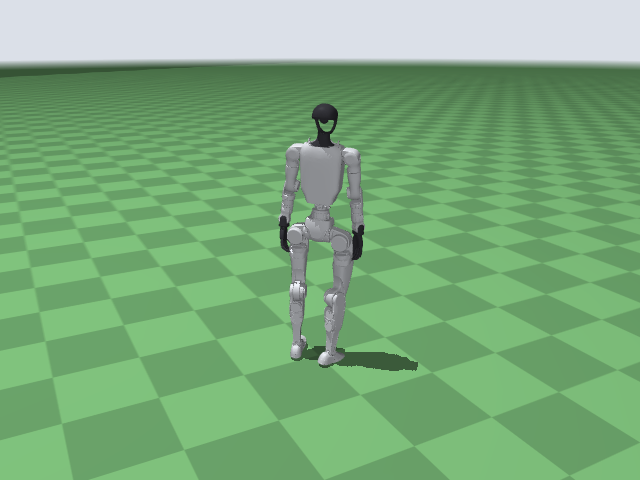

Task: In place motions

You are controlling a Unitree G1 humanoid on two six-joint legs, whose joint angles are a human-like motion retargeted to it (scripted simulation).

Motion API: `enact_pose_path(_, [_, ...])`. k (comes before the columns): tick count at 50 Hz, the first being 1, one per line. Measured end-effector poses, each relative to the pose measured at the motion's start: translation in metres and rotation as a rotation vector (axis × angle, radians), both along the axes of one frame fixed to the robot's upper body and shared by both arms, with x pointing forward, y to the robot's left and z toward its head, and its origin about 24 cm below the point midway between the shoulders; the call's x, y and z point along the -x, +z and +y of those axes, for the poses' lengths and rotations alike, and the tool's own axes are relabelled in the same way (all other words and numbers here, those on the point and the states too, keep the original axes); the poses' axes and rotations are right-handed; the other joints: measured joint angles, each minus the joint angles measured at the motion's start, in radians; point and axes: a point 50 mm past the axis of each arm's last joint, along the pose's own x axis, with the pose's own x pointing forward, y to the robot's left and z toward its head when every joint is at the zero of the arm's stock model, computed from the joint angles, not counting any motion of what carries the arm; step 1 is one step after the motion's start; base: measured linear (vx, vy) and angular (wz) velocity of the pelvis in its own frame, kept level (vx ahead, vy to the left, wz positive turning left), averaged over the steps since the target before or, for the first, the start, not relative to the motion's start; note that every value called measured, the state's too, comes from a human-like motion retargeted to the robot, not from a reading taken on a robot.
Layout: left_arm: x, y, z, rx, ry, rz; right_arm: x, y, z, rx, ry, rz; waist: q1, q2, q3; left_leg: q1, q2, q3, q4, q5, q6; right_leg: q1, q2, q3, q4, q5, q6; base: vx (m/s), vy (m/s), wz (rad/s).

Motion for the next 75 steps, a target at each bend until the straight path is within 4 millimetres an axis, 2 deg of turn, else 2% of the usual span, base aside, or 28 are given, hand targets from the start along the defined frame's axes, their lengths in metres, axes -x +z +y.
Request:
enact_pose_path(3, [-0.086, 0.008, -0.011, 0.074, -0.144, -0.244, 0.081, 0.004, -0.027, 0.171, -0.205, 0.200, -0.005, -0.001, 0.001, -0.010, -0.002, -0.008, 0.002, 0.002, 0.004, 0.000, -0.001, -0.002, 0.000, -0.003, 0.002, 0.00, 0.00, 0.00])
enact_pose_path(5, [-0.142, 0.024, -0.023, 0.106, -0.200, -0.434, 0.124, 0.012, -0.038, 0.252, -0.331, 0.291, -0.015, -0.002, 0.005, -0.017, -0.005, -0.017, 0.004, 0.002, 0.006, -0.001, -0.003, -0.003, -0.001, -0.006, 0.000, 0.00, 0.00, 0.00])
enact_pose_path(7, [-0.189, 0.044, -0.033, 0.115, -0.222, -0.618, 0.159, 0.021, -0.047, 0.295, -0.436, 0.360, -0.027, -0.002, 0.006, -0.023, -0.007, -0.026, 0.006, 0.002, 0.008, -0.003, -0.004, -0.001, -0.001, -0.009, -0.004, 0.00, 0.00, 0.00])
enact_pose_path(10, [-0.241, 0.077, -0.044, 0.103, -0.230, -0.854, 0.201, 0.037, -0.057, 0.331, -0.558, 0.461, -0.048, -0.003, 0.003, -0.029, -0.009, -0.035, 0.010, -0.001, 0.010, -0.005, -0.005, 0.003, -0.001, -0.011, -0.007, 0.00, 0.00, 0.00])
enact_pose_path(12, [-0.264, 0.096, -0.047, 0.090, -0.243, -0.974, 0.221, 0.047, -0.063, 0.354, -0.617, 0.519, -0.055, 0.000, 0.005, -0.029, -0.010, -0.034, 0.013, -0.005, 0.011, -0.008, -0.006, 0.011, 0.000, -0.010, -0.010, -0.03, 0.01, -0.22])
enact_pose_path(14, [-0.277, 0.109, -0.047, 0.077, -0.266, -1.051, 0.235, 0.056, -0.067, 0.392, -0.666, 0.562, -0.053, 0.004, 0.009, -0.025, -0.010, -0.028, 0.014, -0.009, 0.013, -0.010, -0.006, 0.019, 0.001, -0.009, -0.012, -0.03, 0.03, -0.29])
enact_pose_path(18, [-0.274, 0.108, -0.047, 0.057, -0.301, -1.072, 0.241, 0.060, -0.068, 0.472, -0.736, 0.576, -0.034, 0.015, 0.013, -0.019, -0.009, -0.019, 0.015, -0.016, 0.014, -0.013, -0.005, 0.031, 0.002, -0.006, -0.014, -0.02, 0.03, -0.20])
enact_pose_path(20, [-0.259, 0.094, -0.047, 0.061, -0.306, -1.019, 0.231, 0.053, -0.062, 0.464, -0.752, 0.548, -0.025, 0.021, 0.012, -0.018, -0.008, -0.017, 0.015, -0.018, 0.014, -0.013, -0.004, 0.033, 0.001, -0.006, -0.014, 0.00, 0.00, 0.00])
enact_pose_path(23, [-0.215, 0.059, -0.044, 0.078, -0.289, -0.840, 0.195, 0.035, -0.052, 0.367, -0.674, 0.487, -0.019, 0.030, 0.005, -0.021, -0.005, -0.017, 0.013, -0.019, 0.011, -0.016, -0.001, 0.029, 0.000, -0.005, -0.014, -0.01, 0.02, 0.06])
enact_pose_path(25, [-0.171, 0.033, -0.041, 0.088, -0.253, -0.669, 0.164, 0.024, -0.045, 0.280, -0.525, 0.449, -0.019, 0.036, -0.005, -0.022, -0.002, -0.015, 0.010, -0.019, 0.008, -0.018, -0.001, 0.023, 0.000, -0.005, -0.013, -0.02, 0.06, 0.19])
enact_pose_path(29, [-0.050, -0.002, -0.028, 0.074, -0.117, -0.219, 0.076, 0.005, -0.032, 0.138, -0.158, 0.281, -0.011, 0.047, -0.013, -0.004, 0.001, 0.003, 0.000, -0.021, 0.006, -0.016, 0.004, 0.023, 0.000, -0.001, -0.012, 0.00, 0.01, 0.03])
enact_pose_path(31, [0.015, -0.004, -0.024, 0.045, -0.014, 0.001, 0.021, 0.002, -0.017, 0.064, -0.029, 0.139, -0.009, 0.049, -0.012, 0.003, 0.003, 0.012, -0.003, -0.024, 0.004, -0.018, 0.006, 0.030, 0.002, 0.001, -0.012, -0.01, -0.01, -0.09])
enact_pose_path(34, [0.105, 0.007, -0.026, -0.002, 0.169, 0.253, -0.058, 0.010, 0.023, -0.079, 0.068, -0.092, -0.011, 0.051, -0.007, 0.013, 0.006, 0.025, -0.005, -0.030, 0.000, -0.025, 0.009, 0.045, 0.007, 0.004, -0.011, -0.01, -0.03, -0.21])
enact_pose_path(38, [0.194, 0.037, -0.032, -0.002, 0.342, 0.451, -0.138, 0.044, 0.077, -0.290, 0.089, -0.376, -0.012, 0.054, -0.004, 0.022, 0.012, 0.040, -0.007, -0.033, -0.004, -0.033, 0.016, 0.060, 0.011, 0.006, -0.013, -0.01, -0.01, -0.09])
enact_pose_path(40, [0.227, 0.054, -0.033, 0.002, 0.375, 0.536, -0.166, 0.064, 0.096, -0.378, 0.092, -0.492, -0.013, 0.054, -0.003, 0.022, 0.015, 0.041, -0.007, -0.033, -0.006, -0.035, 0.017, 0.061, 0.011, 0.007, -0.012, 0.00, 0.00, 0.00])
enact_pose_path(43, [0.256, 0.073, -0.034, -0.018, 0.386, 0.639, -0.192, 0.089, 0.113, -0.467, 0.135, -0.616, -0.018, 0.051, -0.004, 0.020, 0.016, 0.038, -0.006, -0.031, -0.008, -0.034, 0.018, 0.054, 0.011, 0.005, -0.012, 0.00, 0.00, 0.00])
enact_pose_path(45, [0.263, 0.078, -0.034, -0.032, 0.388, 0.677, -0.200, 0.098, 0.116, -0.482, 0.188, -0.663, -0.024, 0.046, -0.006, 0.018, 0.017, 0.035, -0.005, -0.028, -0.010, -0.032, 0.017, 0.047, 0.011, 0.004, -0.012, -0.01, -0.04, 0.18])
enact_pose_path(47, [0.258, 0.075, -0.035, -0.029, 0.388, 0.670, -0.200, 0.097, 0.112, -0.444, 0.242, -0.678, -0.031, 0.041, -0.010, 0.013, 0.016, 0.031, -0.004, -0.024, -0.010, -0.031, 0.016, 0.040, 0.011, 0.002, -0.012, 0.00, -0.01, 0.09])
enact_pose_path(50, [0.232, 0.058, -0.035, -0.004, 0.376, 0.594, -0.182, 0.079, 0.095, -0.347, 0.286, -0.636, -0.042, 0.036, -0.021, 0.005, 0.015, 0.026, -0.002, -0.017, -0.011, -0.030, 0.014, 0.030, 0.009, 0.001, -0.011, 0.02, 0.00, 0.06])
enact_pose_path(53, [0.180, 0.032, -0.031, -0.005, 0.333, 0.463, -0.140, 0.047, 0.068, -0.250, 0.259, -0.479, -0.047, 0.031, -0.029, -0.004, 0.014, 0.019, -0.001, -0.009, -0.011, -0.028, 0.012, 0.019, 0.007, -0.001, -0.009, 0.05, -0.01, 0.19])
enact_pose_path(55, [0.135, 0.016, -0.028, -0.017, 0.301, 0.351, -0.098, 0.025, 0.046, -0.190, 0.197, -0.318, -0.050, 0.027, -0.032, -0.008, 0.013, 0.014, -0.002, -0.003, -0.011, -0.024, 0.011, 0.010, 0.005, -0.003, -0.008, 0.04, -0.01, 0.20])
enact_pose_path(57, [0.085, 0.004, -0.025, -0.012, 0.269, 0.223, -0.045, 0.007, 0.022, -0.122, 0.095, -0.120, -0.053, 0.025, -0.037, -0.013, 0.012, 0.006, -0.001, 0.003, -0.011, -0.018, 0.010, 0.002, 0.001, -0.004, -0.005, 0.02, 0.00, 0.09])
enact_pose_path(59, [0.029, -0.002, -0.027, 0.024, 0.245, 0.071, 0.013, -0.001, -0.001, -0.050, -0.029, 0.098, -0.058, 0.024, -0.041, -0.022, 0.013, -0.001, 0.002, 0.008, -0.010, -0.015, 0.009, -0.005, -0.001, -0.006, -0.002, 0.00, 0.00, 0.00])
enact_pose_path(61, [-0.031, -0.002, -0.034, 0.086, 0.228, -0.111, 0.070, 0.002, -0.019, 0.016, -0.167, 0.315, -0.065, 0.023, -0.044, -0.034, 0.012, -0.011, 0.006, 0.012, -0.008, -0.015, 0.008, -0.011, -0.003, -0.009, 0.001, 0.00, 0.00, 0.00])
enact_pose_path(65, [-0.146, 0.024, -0.053, 0.222, 0.174, -0.493, 0.168, 0.029, -0.044, 0.118, -0.454, 0.630, -0.070, 0.018, -0.039, -0.047, 0.005, -0.031, 0.015, 0.014, -0.002, -0.013, 0.004, -0.012, -0.007, -0.010, 0.004, 0.00, 0.00, 0.00])
enact_pose_path(68, [-0.212, 0.057, -0.064, 0.267, 0.092, -0.747, 0.222, 0.052, -0.055, 0.239, -0.622, 0.736, -0.061, 0.013, -0.027, -0.044, -0.003, -0.035, 0.019, 0.012, 0.003, -0.008, -0.001, -0.004, -0.009, -0.008, 0.002, 0.00, 0.00, 0.00])
enact_pose_path(71, [-0.252, 0.087, -0.069, 0.260, 0.010, -0.943, 0.257, 0.070, -0.060, 0.374, -0.722, 0.772, -0.057, 0.011, -0.023, -0.041, -0.008, -0.035, 0.022, 0.010, 0.005, -0.007, -0.006, 0.000, -0.009, -0.008, 0.000, 0.00, 0.00, 0.00])
enact_pose_path(75, [-0.271, 0.107, -0.068, 0.220, -0.066, -1.082, 0.270, 0.078, -0.062, 0.454, -0.796, 0.761, -0.058, 0.019, -0.020, -0.039, -0.010, -0.036, 0.023, 0.006, 0.008, -0.006, -0.008, 0.003, -0.006, -0.010, -0.001, 0.00, 0.00, 0.00])
